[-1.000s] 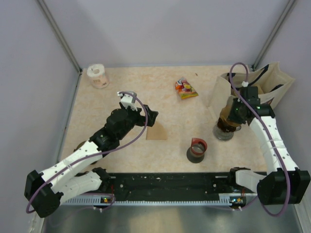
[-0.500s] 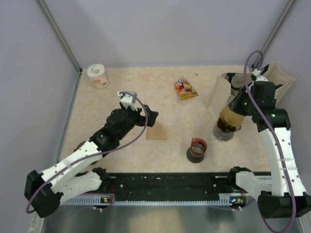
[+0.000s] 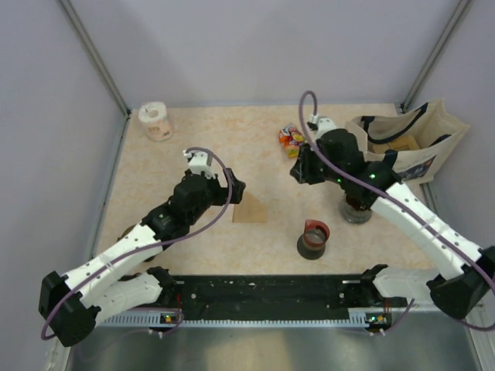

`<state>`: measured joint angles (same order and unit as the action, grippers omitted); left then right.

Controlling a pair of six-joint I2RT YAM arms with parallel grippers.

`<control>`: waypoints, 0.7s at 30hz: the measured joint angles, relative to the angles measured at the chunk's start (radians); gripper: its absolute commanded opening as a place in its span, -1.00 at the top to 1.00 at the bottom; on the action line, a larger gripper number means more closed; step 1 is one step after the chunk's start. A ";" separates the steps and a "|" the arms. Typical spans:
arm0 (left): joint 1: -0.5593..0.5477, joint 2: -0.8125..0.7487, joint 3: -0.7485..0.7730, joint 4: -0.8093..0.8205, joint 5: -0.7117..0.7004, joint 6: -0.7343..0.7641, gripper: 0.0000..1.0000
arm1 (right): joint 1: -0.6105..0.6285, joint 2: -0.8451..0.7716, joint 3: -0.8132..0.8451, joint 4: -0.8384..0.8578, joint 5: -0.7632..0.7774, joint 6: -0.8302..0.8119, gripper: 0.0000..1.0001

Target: Place the coffee filter in the dripper

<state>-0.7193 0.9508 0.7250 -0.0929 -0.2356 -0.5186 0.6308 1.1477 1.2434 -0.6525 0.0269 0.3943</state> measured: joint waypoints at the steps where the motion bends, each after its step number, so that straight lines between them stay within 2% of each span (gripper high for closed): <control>1: 0.000 0.000 0.001 -0.022 -0.015 -0.013 -0.98 | 0.018 0.030 -0.002 0.019 0.008 0.003 0.20; 6: 0.006 -0.018 -0.003 -0.165 -0.080 -0.090 -0.98 | 0.063 0.192 -0.049 0.131 0.027 0.002 0.00; 9: 0.006 -0.061 -0.030 -0.211 -0.094 -0.123 -0.98 | 0.063 0.243 -0.084 0.171 0.024 0.003 -0.23; 10: 0.006 -0.078 -0.041 -0.231 -0.097 -0.135 -0.98 | 0.065 0.254 -0.098 0.186 0.022 0.002 -0.35; 13: 0.006 -0.130 -0.066 -0.306 -0.122 -0.170 -0.98 | 0.082 0.273 -0.125 0.220 0.011 -0.004 -0.94; 17: 0.006 -0.188 -0.067 -0.433 -0.202 -0.236 -0.98 | 0.124 0.290 -0.145 0.296 -0.011 -0.019 -0.98; 21: 0.009 -0.223 -0.041 -0.601 -0.338 -0.336 -0.98 | 0.141 0.300 -0.185 0.375 -0.056 -0.018 -0.98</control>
<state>-0.7105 0.7280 0.6838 -0.6941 -0.5739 -0.8551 0.7719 1.4475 1.0588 -0.2775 -0.0292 0.3767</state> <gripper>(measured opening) 0.990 0.987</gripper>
